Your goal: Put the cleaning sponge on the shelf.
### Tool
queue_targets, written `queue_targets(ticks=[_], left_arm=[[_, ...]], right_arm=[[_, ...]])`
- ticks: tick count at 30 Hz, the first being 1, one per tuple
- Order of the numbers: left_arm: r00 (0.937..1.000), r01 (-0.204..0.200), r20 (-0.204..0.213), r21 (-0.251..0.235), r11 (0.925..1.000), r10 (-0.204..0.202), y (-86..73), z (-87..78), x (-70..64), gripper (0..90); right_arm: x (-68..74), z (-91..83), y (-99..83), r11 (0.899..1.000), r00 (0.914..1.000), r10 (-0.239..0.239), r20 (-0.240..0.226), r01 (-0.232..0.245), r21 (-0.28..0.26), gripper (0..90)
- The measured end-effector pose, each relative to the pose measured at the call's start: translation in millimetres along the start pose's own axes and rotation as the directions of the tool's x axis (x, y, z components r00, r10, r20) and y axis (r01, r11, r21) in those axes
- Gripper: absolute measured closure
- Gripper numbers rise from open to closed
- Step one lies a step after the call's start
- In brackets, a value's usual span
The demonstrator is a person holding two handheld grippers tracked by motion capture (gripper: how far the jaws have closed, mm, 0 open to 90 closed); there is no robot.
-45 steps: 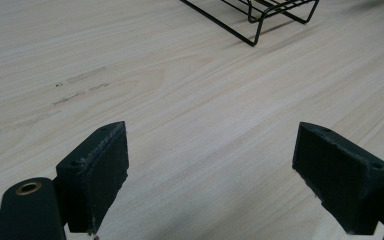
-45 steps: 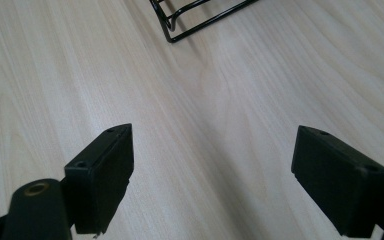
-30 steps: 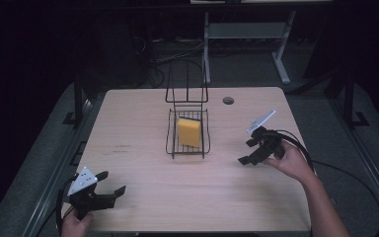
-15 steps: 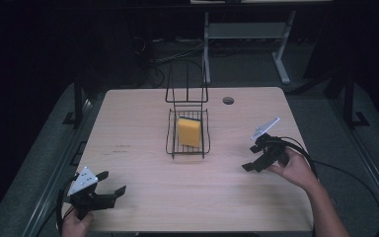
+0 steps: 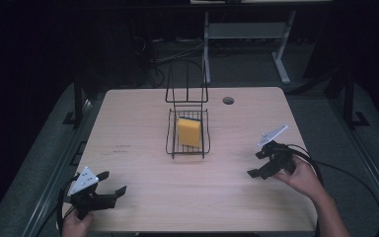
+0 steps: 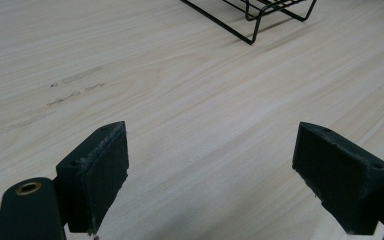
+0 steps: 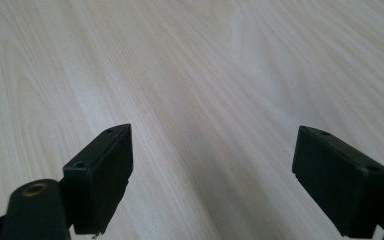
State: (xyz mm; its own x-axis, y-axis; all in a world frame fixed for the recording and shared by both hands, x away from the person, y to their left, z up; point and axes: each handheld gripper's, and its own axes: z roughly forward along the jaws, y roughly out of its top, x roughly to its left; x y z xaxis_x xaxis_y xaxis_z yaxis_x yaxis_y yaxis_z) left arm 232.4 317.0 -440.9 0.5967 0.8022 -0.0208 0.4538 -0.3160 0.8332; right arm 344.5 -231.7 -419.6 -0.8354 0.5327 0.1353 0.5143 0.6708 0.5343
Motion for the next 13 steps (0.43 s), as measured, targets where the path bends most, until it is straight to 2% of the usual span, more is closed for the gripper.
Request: queue_targets(ticks=[8,13], left_arm=[[1.0,-0.003,0.002,0.002,1.0,0.003,0.1,0.8,0.0,14.2],[1.0,-0.003,0.002,0.001,1.0,0.003,0.3,1.2,0.1,14.2]], right_arm=[[2.0,0.4,-15.4,1.0,0.9998,0.02,0.004,-0.019,-0.006,16.1],[7.2,2.3,-16.6,1.0,0.9998,0.016,0.01,-0.016,-0.022,14.8]])
